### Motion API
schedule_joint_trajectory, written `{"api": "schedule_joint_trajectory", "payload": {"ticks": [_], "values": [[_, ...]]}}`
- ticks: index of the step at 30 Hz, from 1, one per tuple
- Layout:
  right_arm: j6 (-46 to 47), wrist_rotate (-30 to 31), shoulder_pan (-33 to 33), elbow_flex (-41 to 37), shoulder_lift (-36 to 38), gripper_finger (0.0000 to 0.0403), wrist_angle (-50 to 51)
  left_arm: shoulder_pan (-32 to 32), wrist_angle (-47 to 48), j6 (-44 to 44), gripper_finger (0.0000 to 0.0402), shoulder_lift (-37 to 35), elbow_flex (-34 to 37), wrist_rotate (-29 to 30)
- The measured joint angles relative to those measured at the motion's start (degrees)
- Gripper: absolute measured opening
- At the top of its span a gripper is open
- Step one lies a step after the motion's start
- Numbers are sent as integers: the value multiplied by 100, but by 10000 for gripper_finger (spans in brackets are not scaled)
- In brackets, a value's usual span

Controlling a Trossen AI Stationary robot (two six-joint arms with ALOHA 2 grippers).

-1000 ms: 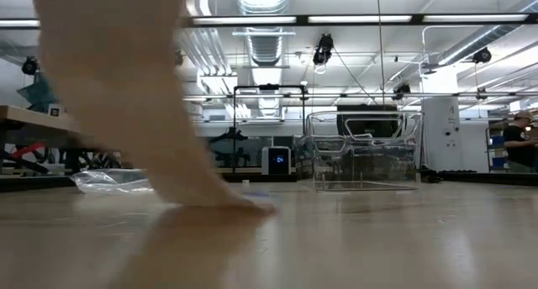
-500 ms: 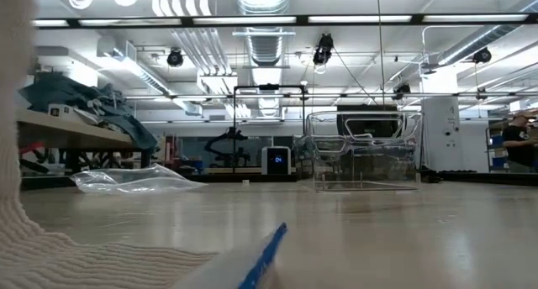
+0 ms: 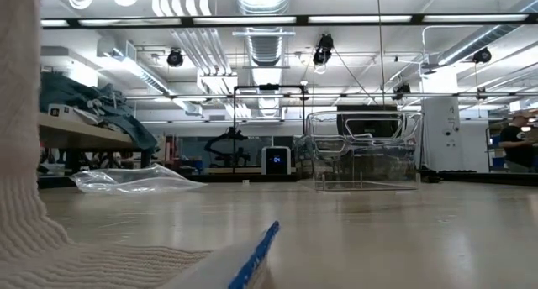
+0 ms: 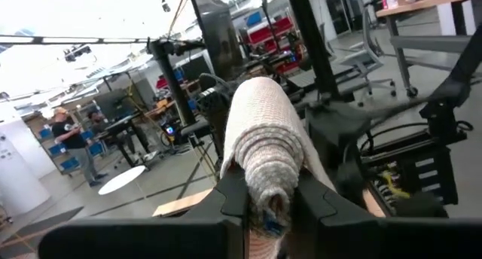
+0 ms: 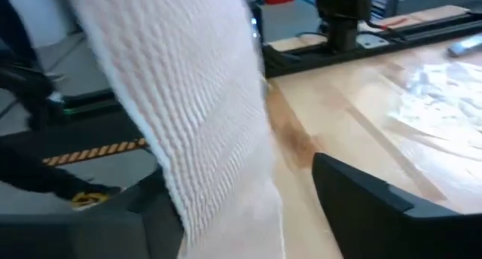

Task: Roll bandage
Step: Roll the brown bandage

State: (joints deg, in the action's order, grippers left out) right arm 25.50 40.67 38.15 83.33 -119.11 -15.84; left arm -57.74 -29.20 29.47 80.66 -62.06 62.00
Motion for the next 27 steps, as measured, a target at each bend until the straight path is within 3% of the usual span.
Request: {"api": "schedule_joint_trajectory", "payload": {"ticks": [3,7,8,11,14,17,21,25,27], "values": [[-142,234,-7,-2,-91,194,3,-6,-15,-4,34,0,28,-577],[-770,562,0,-2,-15,42,45,-43,6,-39,34,2,46,-1015],[-1040,674,8,-2,32,22,59,-47,-9,-16,34,12,60,-1019],[-1443,1182,48,-2,231,11,79,-88,35,186,34,108,95,-1127],[-1861,1301,62,0,424,3,88,-103,-93,403,34,170,98,-1459],[-2119,1351,119,0,539,2,103,-114,-181,480,34,173,96,-1433],[-2467,1050,358,4,619,1,42,-177,-175,748,34,175,96,-744],[-2313,51,694,34,617,1,109,-205,-652,1669,34,175,96,949],[-2105,-31,849,167,615,1,177,-163,-832,2121,34,164,96,1572]]}}
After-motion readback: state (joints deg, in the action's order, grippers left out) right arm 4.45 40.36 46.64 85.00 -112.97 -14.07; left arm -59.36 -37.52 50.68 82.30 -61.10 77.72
